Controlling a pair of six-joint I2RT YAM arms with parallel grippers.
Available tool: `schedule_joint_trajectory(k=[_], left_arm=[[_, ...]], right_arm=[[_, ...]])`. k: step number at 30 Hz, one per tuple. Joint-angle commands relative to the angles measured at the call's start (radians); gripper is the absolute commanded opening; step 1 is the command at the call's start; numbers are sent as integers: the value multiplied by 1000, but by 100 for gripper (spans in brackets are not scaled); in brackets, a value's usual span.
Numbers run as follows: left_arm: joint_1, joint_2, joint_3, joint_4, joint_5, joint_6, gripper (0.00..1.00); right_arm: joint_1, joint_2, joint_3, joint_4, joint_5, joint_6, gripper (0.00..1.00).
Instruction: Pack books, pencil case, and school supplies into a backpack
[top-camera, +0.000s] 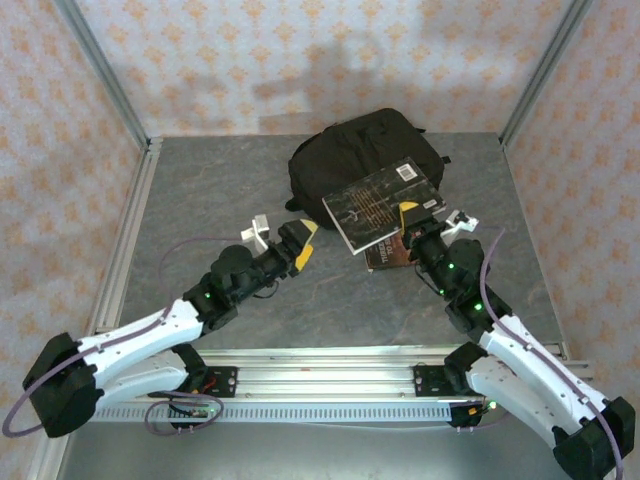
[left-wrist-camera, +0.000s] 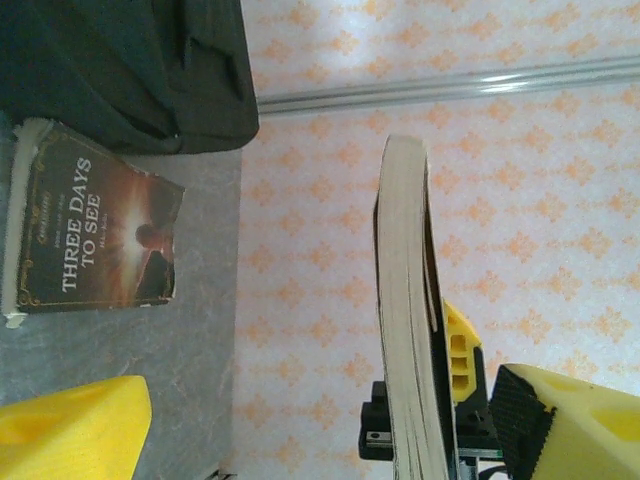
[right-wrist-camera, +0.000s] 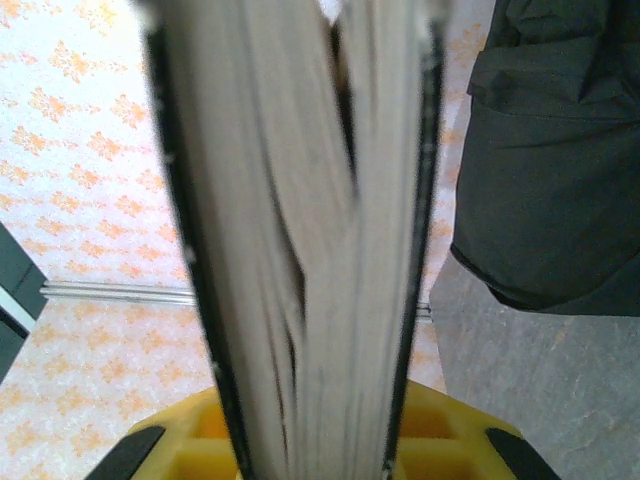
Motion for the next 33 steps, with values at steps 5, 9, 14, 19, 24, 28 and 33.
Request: schedule_joint_trajectory(k=[5, 9, 14, 19, 24, 28, 33], left_arm=[[-21, 92, 155, 121, 2, 76, 89], [-23, 124, 178, 148, 12, 81, 87], [-25, 189, 195, 192, 34, 52, 86], [-25, 224, 217, 142, 44, 63, 86], [-26, 270, 227, 165, 56, 44, 86], [-26, 301, 253, 177, 56, 36, 82], [-25, 312, 274, 204, 52, 34, 60]], right_arm=[[11, -6, 7, 160, -1, 42, 0], [13, -19, -12, 161, 3, 56, 0], [18, -16, -23, 184, 1, 65, 0], [21, -24, -24, 192, -6, 55, 0], [27, -26, -32, 198, -10, 57, 0], [32, -26, -50, 211, -6, 64, 0], [39, -26, -67, 214, -3, 65, 0]])
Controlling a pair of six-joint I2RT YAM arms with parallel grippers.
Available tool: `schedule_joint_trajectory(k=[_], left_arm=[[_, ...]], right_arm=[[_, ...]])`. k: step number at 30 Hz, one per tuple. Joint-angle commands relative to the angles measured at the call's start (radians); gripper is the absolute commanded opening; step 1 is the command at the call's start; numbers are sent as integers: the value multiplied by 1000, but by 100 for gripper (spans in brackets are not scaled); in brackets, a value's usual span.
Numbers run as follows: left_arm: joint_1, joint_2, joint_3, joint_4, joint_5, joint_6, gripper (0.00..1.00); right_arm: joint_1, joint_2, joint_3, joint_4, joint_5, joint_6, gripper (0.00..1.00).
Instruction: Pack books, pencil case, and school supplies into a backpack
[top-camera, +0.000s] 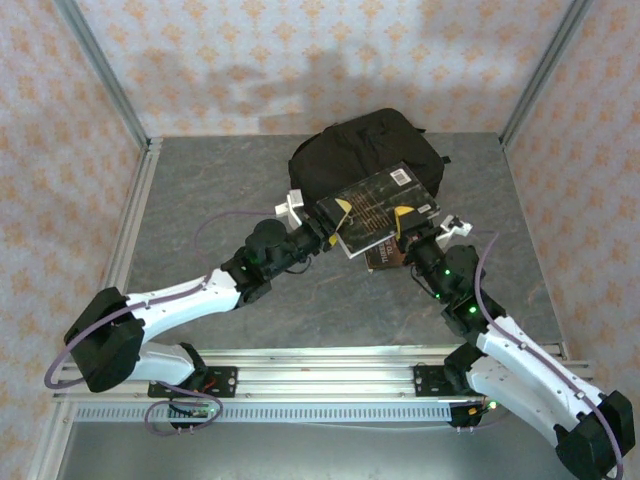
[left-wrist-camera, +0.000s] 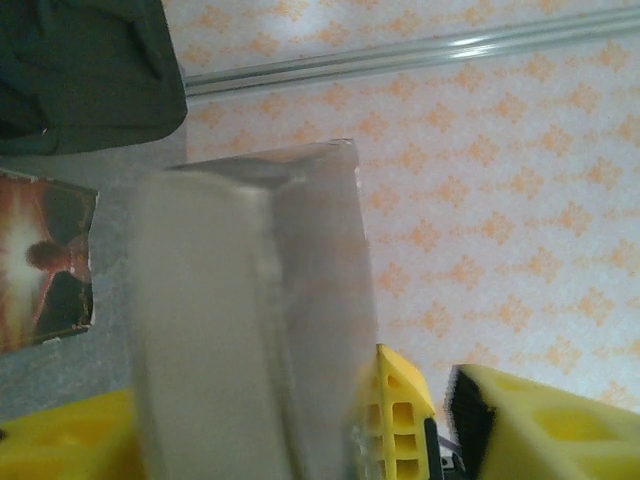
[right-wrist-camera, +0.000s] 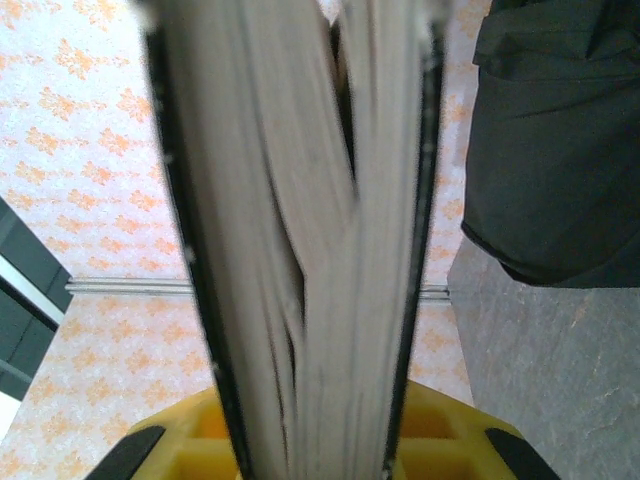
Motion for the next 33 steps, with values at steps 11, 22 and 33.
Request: schedule_joint_trajectory(k=[11, 22, 33], left_arm=[[-19, 13, 48, 75, 25, 6, 40], [-18, -58, 32, -66, -73, 61, 0], [17, -325, 253, -1122, -457, 343, 0]], right_arm=[[29, -9, -16, 104, 52, 9, 0], [70, -19, 9, -71, 127, -51, 12], [78, 24, 237, -727, 386, -437, 67]])
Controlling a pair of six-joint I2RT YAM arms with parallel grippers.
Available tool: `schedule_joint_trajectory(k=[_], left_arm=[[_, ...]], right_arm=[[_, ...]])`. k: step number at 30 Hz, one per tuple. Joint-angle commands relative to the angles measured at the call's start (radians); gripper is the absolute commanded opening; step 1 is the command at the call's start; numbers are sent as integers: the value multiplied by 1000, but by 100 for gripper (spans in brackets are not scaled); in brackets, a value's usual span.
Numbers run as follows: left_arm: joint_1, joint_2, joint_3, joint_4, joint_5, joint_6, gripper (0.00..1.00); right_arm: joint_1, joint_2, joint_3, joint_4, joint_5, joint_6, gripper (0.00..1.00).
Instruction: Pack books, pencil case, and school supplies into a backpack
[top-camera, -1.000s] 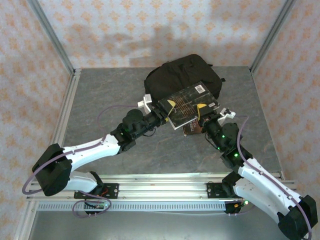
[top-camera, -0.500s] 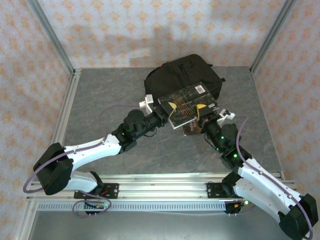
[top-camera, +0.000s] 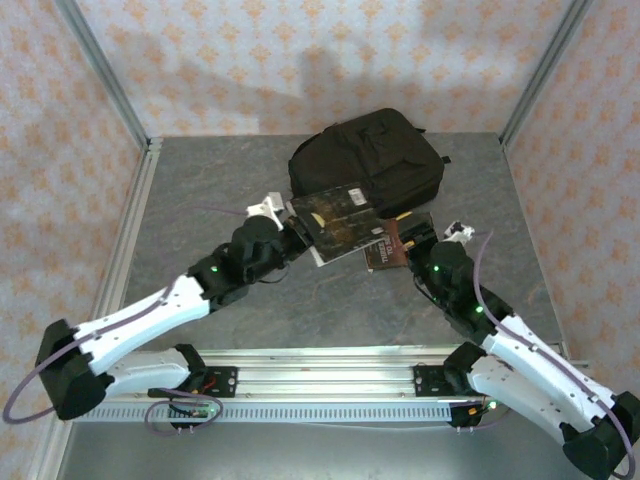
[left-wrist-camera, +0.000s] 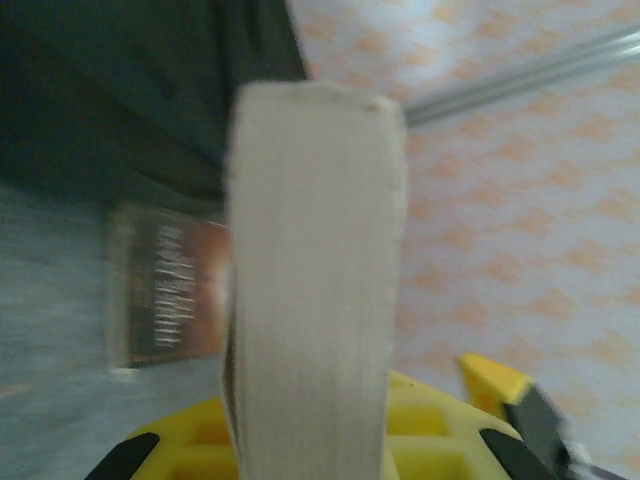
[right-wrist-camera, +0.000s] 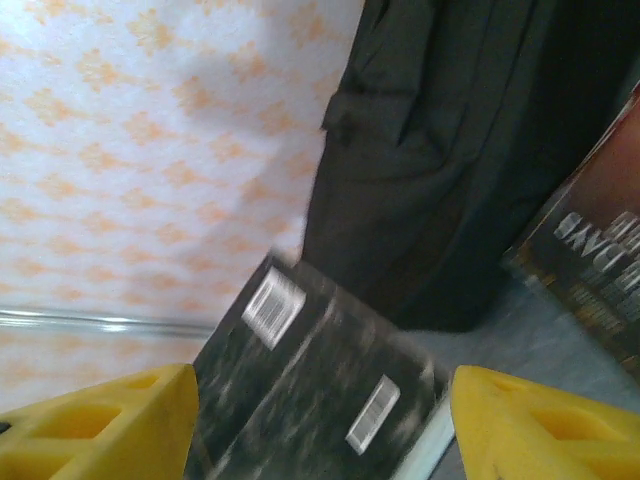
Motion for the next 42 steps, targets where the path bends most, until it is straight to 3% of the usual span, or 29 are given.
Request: schedule_joint_trajectory(k=[1, 9, 16, 24, 29, 33, 39, 42], left_arm=[[35, -105, 107, -447, -251, 122, 0], [140, -289, 22, -587, -293, 233, 0], [170, -341, 7, -627, -367, 300, 0], [201, -355, -79, -570, -317, 279, 0], [214, -324, -127, -528, -259, 261, 0], [229, -313, -141, -499, -230, 271, 0], [255, -303, -154, -487, -203, 280, 0], [269, -302, -163, -479, -190, 280, 0]], right_arm=[[3, 53, 110, -262, 143, -262, 67], [3, 436, 452, -361, 44, -703, 73], [16, 904, 871, -478, -33, -857, 100], [51, 1333, 1337, -587, -61, -940, 100], [57, 1531, 1582, -646, -99, -951, 93], [57, 1651, 1720, -680, -74, -948, 81], [57, 1761, 1820, -673, -73, -947, 60], [52, 1798, 1854, -681, -78, -946, 43]])
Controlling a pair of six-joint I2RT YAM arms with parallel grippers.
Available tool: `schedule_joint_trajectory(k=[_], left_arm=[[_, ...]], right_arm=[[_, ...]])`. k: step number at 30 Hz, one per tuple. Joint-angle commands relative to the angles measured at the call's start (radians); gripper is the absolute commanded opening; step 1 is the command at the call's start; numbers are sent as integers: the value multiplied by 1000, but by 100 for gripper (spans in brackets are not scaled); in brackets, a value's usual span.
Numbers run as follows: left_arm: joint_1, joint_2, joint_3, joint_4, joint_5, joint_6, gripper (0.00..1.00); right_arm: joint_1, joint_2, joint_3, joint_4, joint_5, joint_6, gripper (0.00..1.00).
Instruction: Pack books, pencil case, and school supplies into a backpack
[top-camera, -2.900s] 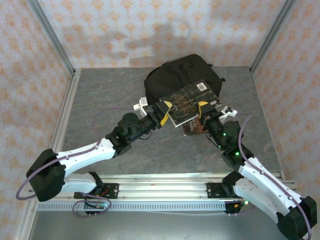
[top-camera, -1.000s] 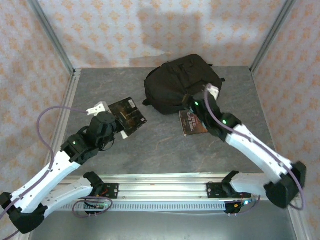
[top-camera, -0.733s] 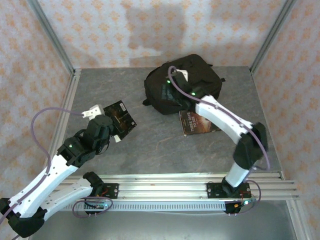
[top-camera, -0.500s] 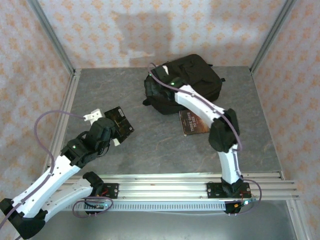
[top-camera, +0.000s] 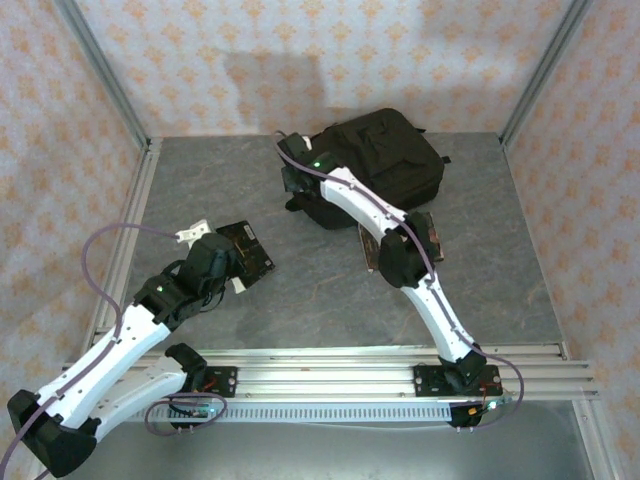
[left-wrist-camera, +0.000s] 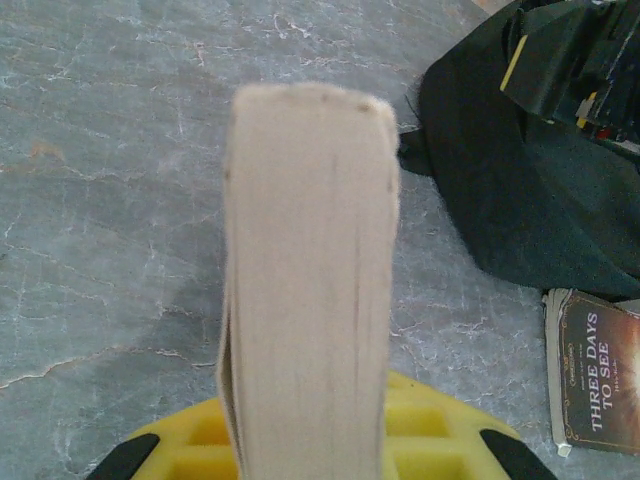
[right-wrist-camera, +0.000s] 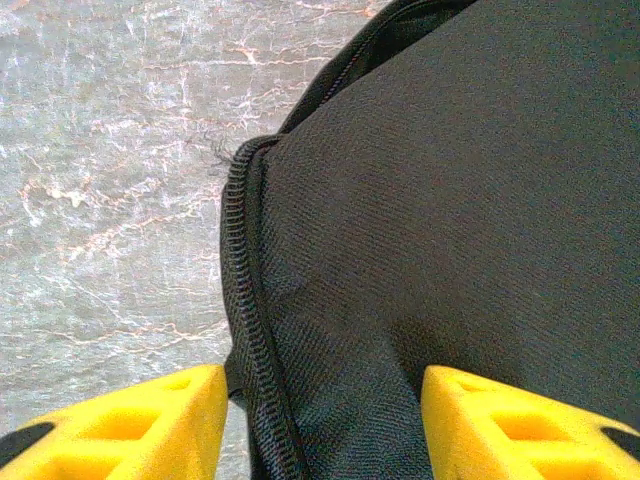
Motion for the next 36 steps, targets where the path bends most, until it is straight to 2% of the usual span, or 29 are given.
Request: schedule_joint_trajectory(k=[1, 4, 18, 23, 24, 25, 27, 28, 29, 30, 32, 36], left_arm=[[20, -3, -8, 73, 1, 12, 0], [31, -3, -8, 72, 8, 15, 0], [36, -24, 5, 63, 16, 7, 0], [36, -31, 0, 63, 26, 12, 0], [37, -28, -1, 68, 39, 14, 0], [36, -25, -3, 75, 51, 16, 0], [36, -18, -7, 85, 67, 18, 0], [37, -14, -8, 87, 71, 18, 0], [36, -11, -8, 90, 74, 20, 0], [37, -8, -8, 91, 75, 21, 0], [37, -4, -7, 92, 77, 24, 0], [38, 0, -13, 100, 71, 27, 0]], right_arm=[[-7, 38, 55, -39, 20, 2, 34], [-21, 29, 55, -49, 29, 19, 0], [-52, -241, -109, -8, -46, -59, 0], [-75, -275, -150, -21, -38, -78, 0], [-79, -272, -154, -23, -13, -78, 7], [-85, -268, -159, -24, 10, -79, 28], [-92, -251, -162, -25, 53, -99, 64], [-93, -236, -160, -26, 90, -115, 76], [-95, -222, -153, -29, 129, -128, 85], [-97, -197, -134, -45, 168, -141, 91], [-103, -148, -87, -78, 210, -161, 97], [-109, -77, -55, -89, 153, -193, 97]])
